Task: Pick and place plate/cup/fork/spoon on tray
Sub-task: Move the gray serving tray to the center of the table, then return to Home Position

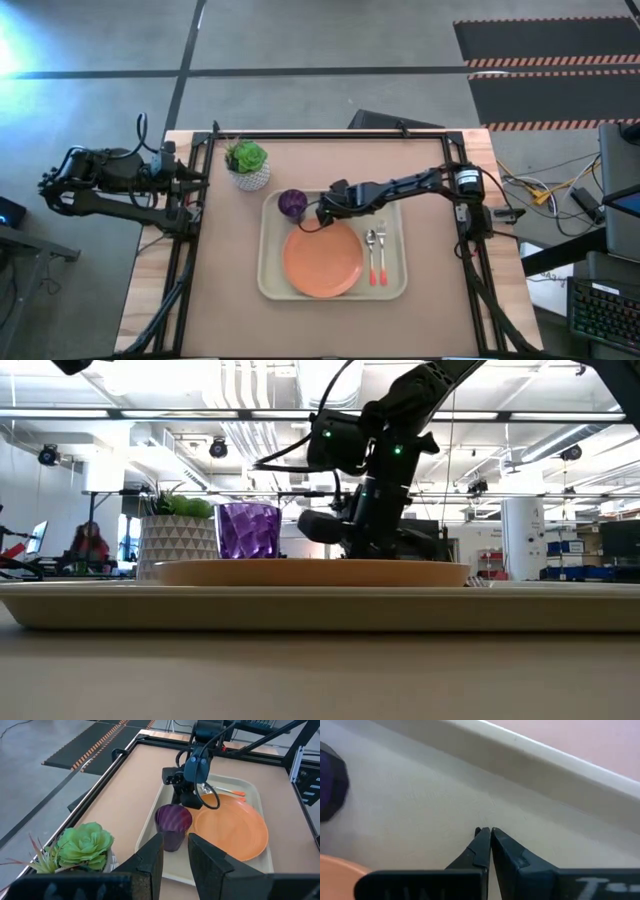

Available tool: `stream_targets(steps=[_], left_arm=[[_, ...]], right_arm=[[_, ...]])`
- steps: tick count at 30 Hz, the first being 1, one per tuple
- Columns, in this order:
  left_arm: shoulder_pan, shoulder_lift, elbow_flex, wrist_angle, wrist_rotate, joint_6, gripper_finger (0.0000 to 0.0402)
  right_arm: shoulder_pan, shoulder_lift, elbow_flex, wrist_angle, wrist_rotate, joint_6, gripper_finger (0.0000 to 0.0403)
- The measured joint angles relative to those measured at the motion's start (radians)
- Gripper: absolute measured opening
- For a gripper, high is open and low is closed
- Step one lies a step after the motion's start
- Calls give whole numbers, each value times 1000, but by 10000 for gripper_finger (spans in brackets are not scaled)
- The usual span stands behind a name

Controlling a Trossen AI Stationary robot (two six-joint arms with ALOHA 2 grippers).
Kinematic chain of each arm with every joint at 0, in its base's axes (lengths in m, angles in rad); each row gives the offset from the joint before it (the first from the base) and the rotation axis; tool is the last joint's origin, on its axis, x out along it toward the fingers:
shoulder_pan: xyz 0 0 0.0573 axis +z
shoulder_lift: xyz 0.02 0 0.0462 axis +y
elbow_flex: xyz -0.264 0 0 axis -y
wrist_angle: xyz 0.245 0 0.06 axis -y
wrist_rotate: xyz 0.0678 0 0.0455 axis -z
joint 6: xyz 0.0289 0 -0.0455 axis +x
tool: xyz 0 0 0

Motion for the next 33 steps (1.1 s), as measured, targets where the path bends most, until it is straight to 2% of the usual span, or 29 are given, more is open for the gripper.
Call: stream_targets(steps=[12, 16, 20, 24, 27, 29, 31, 33], left_arm=[[0, 0, 0, -2, 0, 14, 73], [0, -4, 5, -7, -62, 100, 73], [0, -17, 19, -5, -148, 60, 73], [0, -45, 14, -11, -129, 110, 73], [0, -69, 13, -17, -127, 114, 73], [0, -86, 13, -43, -130, 116, 73], [0, -105, 13, -48, -130, 113, 73], [0, -125, 13, -65, -131, 127, 73]], right_arm=[[-4, -83, 7, -6, 60, -89, 8], [-4, -123, 49, 9, 67, -150, 8], [-4, -183, 117, 7, 108, -209, 8], [5, -269, 202, 13, 162, -372, 8], [12, -340, 257, 8, 102, -499, 8], [19, -394, 292, 15, 31, -513, 8], [36, -438, 326, 41, 6, -518, 8], [61, -474, 356, 58, -16, -588, 8]])
